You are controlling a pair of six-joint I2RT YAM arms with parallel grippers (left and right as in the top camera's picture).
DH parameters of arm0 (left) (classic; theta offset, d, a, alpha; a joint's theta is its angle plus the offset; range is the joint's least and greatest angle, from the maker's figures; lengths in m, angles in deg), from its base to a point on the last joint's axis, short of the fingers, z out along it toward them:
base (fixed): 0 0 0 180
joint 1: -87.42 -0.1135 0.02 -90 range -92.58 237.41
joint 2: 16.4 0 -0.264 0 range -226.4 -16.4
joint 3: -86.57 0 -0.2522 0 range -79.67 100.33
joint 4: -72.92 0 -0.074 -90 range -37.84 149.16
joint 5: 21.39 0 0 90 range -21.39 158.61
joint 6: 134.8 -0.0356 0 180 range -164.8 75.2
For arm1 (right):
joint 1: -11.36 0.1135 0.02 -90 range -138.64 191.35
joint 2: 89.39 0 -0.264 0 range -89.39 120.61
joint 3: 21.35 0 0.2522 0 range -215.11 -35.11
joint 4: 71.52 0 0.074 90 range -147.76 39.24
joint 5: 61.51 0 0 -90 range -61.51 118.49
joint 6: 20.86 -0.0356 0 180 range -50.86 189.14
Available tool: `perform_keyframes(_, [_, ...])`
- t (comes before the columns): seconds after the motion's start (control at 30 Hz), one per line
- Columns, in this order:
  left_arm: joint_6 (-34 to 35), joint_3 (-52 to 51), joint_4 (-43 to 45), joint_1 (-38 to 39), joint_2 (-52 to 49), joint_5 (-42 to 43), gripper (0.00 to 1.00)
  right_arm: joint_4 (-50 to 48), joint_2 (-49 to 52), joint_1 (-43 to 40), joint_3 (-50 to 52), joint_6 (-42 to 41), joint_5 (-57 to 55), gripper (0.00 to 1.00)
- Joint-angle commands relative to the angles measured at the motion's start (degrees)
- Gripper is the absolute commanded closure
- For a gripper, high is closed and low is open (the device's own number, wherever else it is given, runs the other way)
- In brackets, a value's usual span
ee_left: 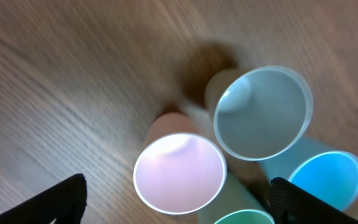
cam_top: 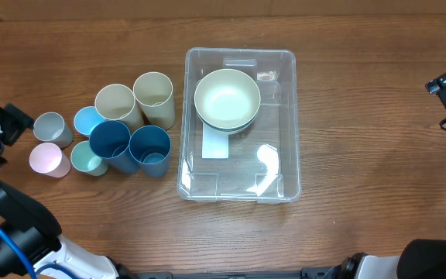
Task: Pack container
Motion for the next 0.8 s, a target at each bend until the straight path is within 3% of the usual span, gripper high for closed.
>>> perform_keyframes(0.0, [-1.2,0.7,-5.1,0.0,-0.9,-0.7,0.12,-0.3,0.0,-0.2,-0.2,-0.3,0.1,0.0])
perform_keyframes(0.13, [-1.4,0.6,-4.8,0.0,-0.8,-1.9,0.1,-0.3,0.0,-0.2,-0.2,-0.3,0.1,0.0])
perform_keyframes(0.3, [-3.8,0.6,3.0,0.0,-1.0,-0.8,0.08,-0.3,0.0,-0.2,-0.2,-0.3,0.1,0.0])
perform_keyframes(0.43, [-6.0,0.5,9.3,0.7,-2.0,0.8,0.16,-0.3,0.0,-0.2,-0.2,-0.3,0.1,0.0])
perform_keyframes(0.77, [-12.9,0.5,12.2,5.0,-10.6,1.3,0.19,-0.3,0.0,-0.2,-0.2,-0.3,0.1,0.0])
